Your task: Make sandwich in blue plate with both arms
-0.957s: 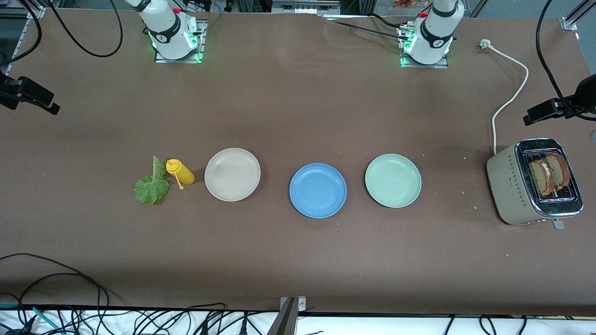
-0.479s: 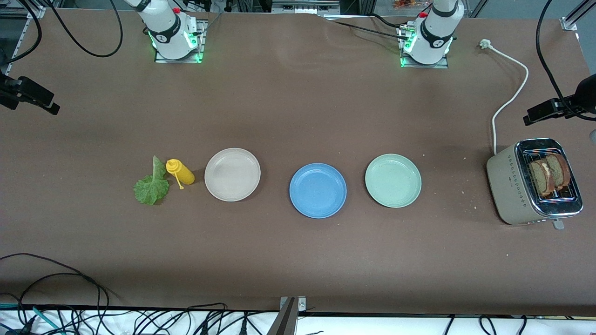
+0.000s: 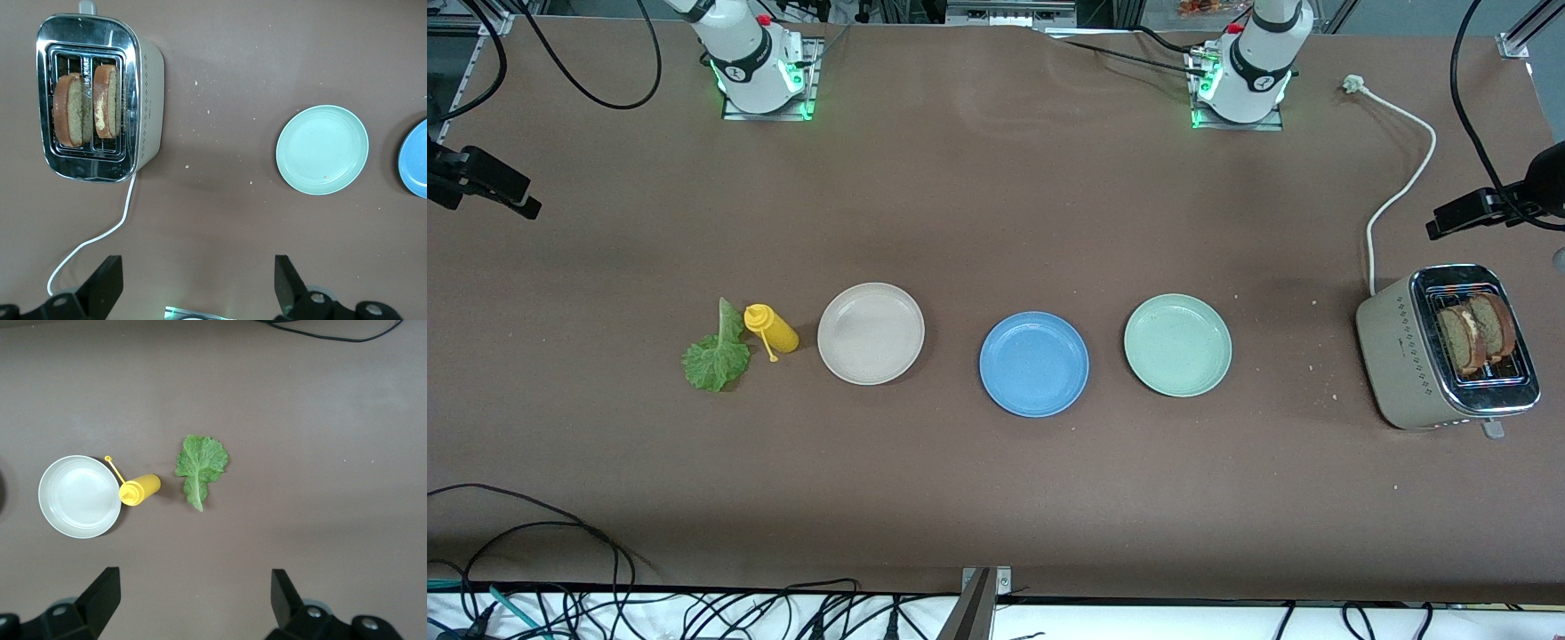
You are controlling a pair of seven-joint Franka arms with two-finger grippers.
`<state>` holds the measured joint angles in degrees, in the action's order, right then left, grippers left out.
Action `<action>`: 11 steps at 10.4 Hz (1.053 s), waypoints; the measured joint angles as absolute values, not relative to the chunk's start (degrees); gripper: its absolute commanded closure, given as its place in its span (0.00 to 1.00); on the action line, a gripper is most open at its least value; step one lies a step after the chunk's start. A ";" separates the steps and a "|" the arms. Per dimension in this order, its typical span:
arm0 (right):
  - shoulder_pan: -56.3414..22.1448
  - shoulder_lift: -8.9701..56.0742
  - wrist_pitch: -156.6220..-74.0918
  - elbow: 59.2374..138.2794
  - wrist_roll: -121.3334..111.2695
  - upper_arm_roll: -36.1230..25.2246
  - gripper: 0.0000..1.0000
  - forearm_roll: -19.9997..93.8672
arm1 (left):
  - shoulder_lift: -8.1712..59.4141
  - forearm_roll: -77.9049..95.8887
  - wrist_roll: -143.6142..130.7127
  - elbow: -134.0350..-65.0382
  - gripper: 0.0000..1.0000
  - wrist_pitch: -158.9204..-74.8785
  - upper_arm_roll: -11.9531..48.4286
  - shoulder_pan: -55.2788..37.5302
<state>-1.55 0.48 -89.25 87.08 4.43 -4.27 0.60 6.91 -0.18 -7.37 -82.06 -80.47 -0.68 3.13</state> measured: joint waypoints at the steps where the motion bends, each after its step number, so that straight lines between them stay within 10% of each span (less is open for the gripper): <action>1: -1.55 0.48 -89.25 87.08 4.43 -4.27 0.00 0.60 | 6.91 -0.18 -7.37 -82.06 0.00 -80.47 -0.68 3.13; 11: -1.55 0.48 -89.25 87.07 4.43 -4.29 0.00 0.60 | 7.97 -2.87 -7.36 -82.32 0.00 -80.42 -0.68 3.29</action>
<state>-1.55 0.48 -89.25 87.07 4.43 -4.29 0.60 7.97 -2.87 -7.36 -82.32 -80.42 -0.68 3.29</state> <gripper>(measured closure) 0.000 0.000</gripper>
